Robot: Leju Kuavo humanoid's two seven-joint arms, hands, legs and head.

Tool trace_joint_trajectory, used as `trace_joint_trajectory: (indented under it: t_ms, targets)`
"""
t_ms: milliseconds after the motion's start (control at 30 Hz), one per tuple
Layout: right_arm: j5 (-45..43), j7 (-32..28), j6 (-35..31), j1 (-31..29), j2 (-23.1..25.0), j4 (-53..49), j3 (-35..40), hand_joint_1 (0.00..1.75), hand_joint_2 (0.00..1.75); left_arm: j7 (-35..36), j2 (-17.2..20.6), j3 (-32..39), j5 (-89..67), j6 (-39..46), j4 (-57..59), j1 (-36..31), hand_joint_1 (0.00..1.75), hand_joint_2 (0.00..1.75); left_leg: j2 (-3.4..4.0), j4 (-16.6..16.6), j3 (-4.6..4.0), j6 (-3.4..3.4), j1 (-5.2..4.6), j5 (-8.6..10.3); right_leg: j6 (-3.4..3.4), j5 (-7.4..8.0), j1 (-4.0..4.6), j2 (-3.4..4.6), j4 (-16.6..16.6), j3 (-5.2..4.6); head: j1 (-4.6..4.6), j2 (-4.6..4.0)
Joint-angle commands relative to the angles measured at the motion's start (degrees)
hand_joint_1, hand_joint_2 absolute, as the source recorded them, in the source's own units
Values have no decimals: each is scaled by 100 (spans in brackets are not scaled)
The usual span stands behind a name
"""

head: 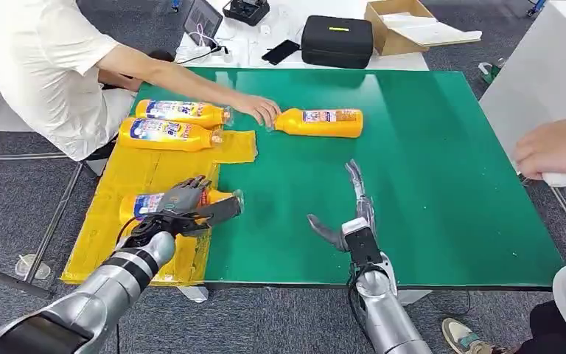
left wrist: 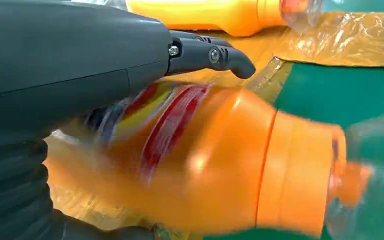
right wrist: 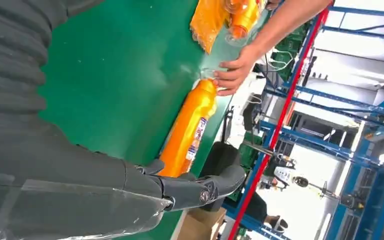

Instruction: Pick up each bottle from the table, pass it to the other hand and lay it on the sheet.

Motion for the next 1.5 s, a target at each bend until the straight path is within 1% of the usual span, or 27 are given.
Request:
trace_joint_trajectory:
  t_ms: [33, 67, 133, 167, 200, 233, 333, 367, 467, 600, 833, 967, 1067, 1267, 1300, 1333, 1367, 1433, 1467, 1500]
  targets:
    - [-97, 2, -22, -299, -72, 404, 221, 0, 175, -162, 139, -84, 47, -486, 404, -193, 0, 175, 23, 2, 12, 1, 6, -4, -14, 4, 9, 15, -3, 8, 0, 0]
    - [-106, 2, -34, -305, -82, 407, 238, 0, 175, -200, 154, -105, 24, -469, 386, -179, 0, 175, 19, 0, 8, 0, 3, -2, -9, 4, 5, 13, -3, 5, -2, 0]
    - [-140, 2, -65, -295, -113, 406, 269, 0, 175, -311, 167, -124, -25, -182, 310, -157, 0, 175, 33, 0, 22, 1, 8, -6, -18, 6, 12, 21, -7, 17, 0, 0]
    - [-147, 2, -90, -279, -127, 393, 267, 0, 175, -410, 154, -98, -6, -31, 254, -152, 0, 175, 16, -1, 9, 1, 2, -2, -8, 3, 4, 10, -3, 6, 0, 0]
    - [-165, 2, -95, -254, -140, 378, 252, 0, 175, -537, 121, 4, 98, 77, 186, -150, 0, 175, 22, -1, 14, 1, 5, -3, -12, 4, 8, 14, -5, 10, -2, 0]
    - [-162, 2, -111, -224, -157, 351, 249, 0, 175, -730, 66, 206, 305, 268, 107, -132, 0, 175, 11, -1, 7, 1, 2, -1, -7, 2, 4, 5, -2, 5, 0, 2]
    - [-174, 2, -123, -184, -167, 315, 231, 0, 175, -815, -9, 325, 434, 369, -7, -126, 0, 175, 12, 4, 8, 2, 6, -3, -11, 1, 9, 3, -2, 8, -2, 2]
    - [-177, 2, -128, -170, -167, 305, 221, 0, 175, -833, -33, 336, 452, 362, -39, -135, 0, 175, 2, 2, 2, 2, 4, 0, -7, 0, 6, -5, -2, 4, 0, 0]
    - [-151, 2, -164, -128, -168, 283, 189, 0, 175, -1096, -64, 423, 607, 418, -220, -76, 0, 175, 8, 5, 8, 2, 8, -3, -13, 1, 11, -2, -3, 9, 0, 2]
    - [-138, 2, -159, -55, -201, 210, 151, 0, 175, -1230, -69, 255, 537, 362, -425, 24, 0, 175, 5, 4, 10, 1, 8, -3, -14, 0, 11, -6, -5, 13, -2, 0]
    - [-120, 2, -159, -32, -189, 186, 132, 0, 175, -1147, -36, 33, 327, 505, -463, 40, 0, 175, 9, 5, 12, 2, 10, -3, -17, 1, 14, -4, -5, 14, -2, 0]
    - [122, 2, -323, -47, -284, 203, 173, 0, 175, -1315, -22, -165, 375, 263, -649, 69, 0, 175, 12, 5, 13, 3, 10, -5, -16, 1, 14, -1, -6, 15, -2, 0]
    - [115, 2, -308, -61, -303, 208, 164, 0, 175, -1313, -30, -175, 378, 261, -669, 79, 0, 175, 3, 3, 3, 2, 3, 0, -8, 1, 6, -4, -3, 3, -2, 0]
    - [115, 2, -308, -61, -303, 208, 164, 0, 175, -1313, -30, -175, 378, 261, -669, 79, 0, 175, 10, 4, 10, 1, 7, -3, -14, 1, 11, -1, -3, 10, 0, 0]
    - [343, 2, -522, -88, -342, 261, 221, 0, 175, -1339, -16, -211, 413, 260, -731, 103, 0, 175, 5, 3, 7, 1, 5, -1, -11, 0, 7, -3, -2, 7, 0, 0]
    - [758, 2, -873, -165, -399, 430, 293, 0, 175, -1379, -26, -221, 496, 212, -804, 138, 0, 175, 5, 1, 2, 0, 1, 1, -7, 1, 3, -1, -1, 0, 0, 0]
    - [1923, 61, -1887, -321, -589, 784, 472, 0, 175, -1610, -84, -100, 830, 85, -1053, 292, 0, 175, 10, 3, 10, 1, 7, -2, -13, 2, 10, 0, -4, 9, -2, 0]
    - [2287, 112, -2017, -318, -726, 682, 401, 0, 175, -1755, -203, 73, 1358, 8, -1671, 732, 0, 175, 9, 0, 11, 4, 4, -1, -9, 3, 7, 0, -8, 12, -2, 0]
    - [2748, 342, -2296, -204, -866, 441, 373, 0, 175, -1829, -365, 296, 2014, -134, -2395, 1297, 0, 175, 4, -3, 8, 4, -2, 1, -5, 1, 0, -2, -7, 7, -2, 0]
    - [2887, 435, -2317, -87, -947, 192, 335, 0, 175, -1787, -432, 267, 2371, -233, -2972, 1730, 0, 175, 1, -8, 20, 8, -2, -2, -6, -1, 1, -8, -15, 22, -2, 0]
